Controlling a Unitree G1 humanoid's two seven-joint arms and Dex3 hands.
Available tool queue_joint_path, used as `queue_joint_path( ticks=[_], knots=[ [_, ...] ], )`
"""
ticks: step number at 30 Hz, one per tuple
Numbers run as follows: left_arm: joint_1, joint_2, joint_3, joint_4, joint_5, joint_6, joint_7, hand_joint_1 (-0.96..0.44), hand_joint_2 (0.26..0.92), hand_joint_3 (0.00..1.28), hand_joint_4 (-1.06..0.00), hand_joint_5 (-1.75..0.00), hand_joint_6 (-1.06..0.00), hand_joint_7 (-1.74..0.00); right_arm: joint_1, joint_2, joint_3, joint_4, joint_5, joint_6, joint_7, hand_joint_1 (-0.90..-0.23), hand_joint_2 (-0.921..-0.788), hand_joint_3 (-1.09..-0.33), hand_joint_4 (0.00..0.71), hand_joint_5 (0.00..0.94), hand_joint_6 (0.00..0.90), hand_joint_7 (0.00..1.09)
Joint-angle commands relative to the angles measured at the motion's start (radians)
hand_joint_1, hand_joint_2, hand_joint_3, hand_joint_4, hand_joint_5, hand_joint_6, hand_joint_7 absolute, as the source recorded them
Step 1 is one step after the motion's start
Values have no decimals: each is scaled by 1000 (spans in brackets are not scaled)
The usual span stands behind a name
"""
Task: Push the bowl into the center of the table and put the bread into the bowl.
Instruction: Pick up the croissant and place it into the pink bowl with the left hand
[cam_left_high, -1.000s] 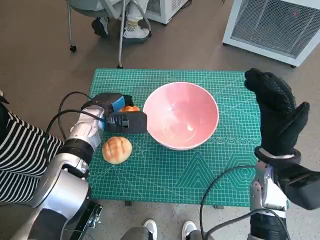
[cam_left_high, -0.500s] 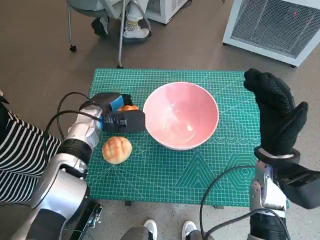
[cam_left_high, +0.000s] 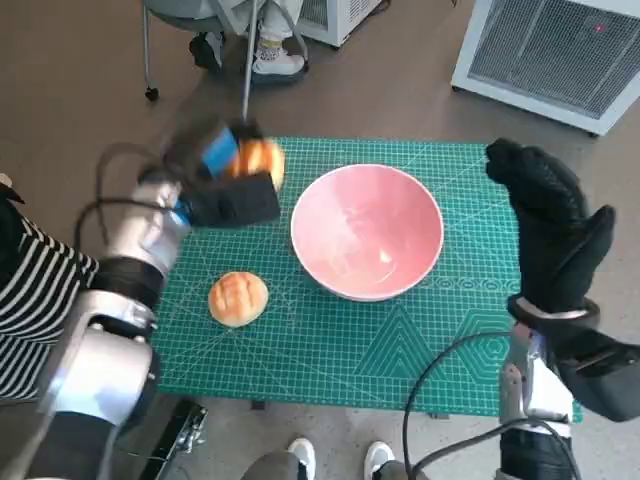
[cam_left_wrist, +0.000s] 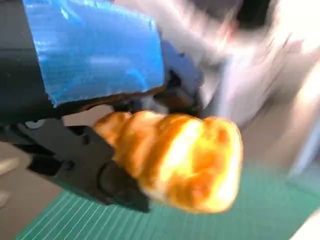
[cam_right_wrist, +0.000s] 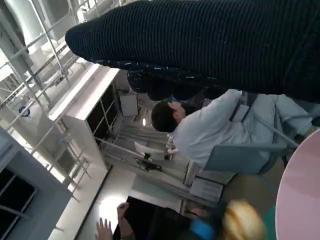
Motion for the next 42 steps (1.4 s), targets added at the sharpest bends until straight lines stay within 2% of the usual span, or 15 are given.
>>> queue_joint_path(
  ticks=[1,8,12,27,31,33,34,35,36,38,42],
  knots=[
    [20,-8,9,-155,-12,-69,23,1,920,78,-676,-1186,-611,-1171,23,2,1,4,5,10,8,-655,-921,-732,182,2,124,385],
    [91,-8,3,-358,-12,-104,-50,2,921,83,-675,-1150,-597,-1218,26,1,0,12,5,4,11,-655,-921,-732,182,2,123,387],
    [115,-13,-9,-399,1,-123,-73,1,921,83,-675,-1141,-597,-1227,28,1,-1,12,7,4,12,-655,-921,-732,182,2,123,387],
    [113,-99,-64,-304,6,-213,-142,1,920,87,-690,-1240,-589,-1118,45,-2,-5,-12,16,17,12,-655,-921,-734,183,1,118,391],
    [114,-114,-63,-291,-7,-213,-187,1,921,113,-654,-1253,-561,-1172,49,-2,-5,-23,15,22,7,-655,-921,-735,182,1,114,391],
    [117,-118,-64,-286,-12,-207,-221,1,921,157,-574,-1262,-531,-1276,50,-1,-6,-27,13,24,4,-655,-921,-736,182,1,114,392],
    [119,-116,-66,-285,-16,-202,-255,-27,887,145,-526,-1116,-488,-1151,51,-1,-7,-29,12,26,2,-655,-921,-736,182,1,115,393],
    [120,-115,-67,-285,-19,-198,-278,-139,838,106,-437,-755,-408,-839,51,-1,-7,-31,12,27,1,-655,-921,-736,182,1,116,394],
    [122,-113,-67,-287,-21,-196,-295,-212,812,71,-399,-487,-386,-583,51,0,-7,-32,11,28,0,-655,-921,-736,182,1,117,395],
    [124,-107,-65,-296,-25,-191,-331,-347,790,45,-319,-250,-343,-330,51,1,-7,-35,9,30,-2,-654,-921,-736,182,1,117,396],
    [122,-93,-63,-315,-23,-195,-384,-548,793,26,-197,-53,-271,-93,53,5,-5,-41,4,33,-8,-654,-921,-736,184,2,117,398]
  ],
)
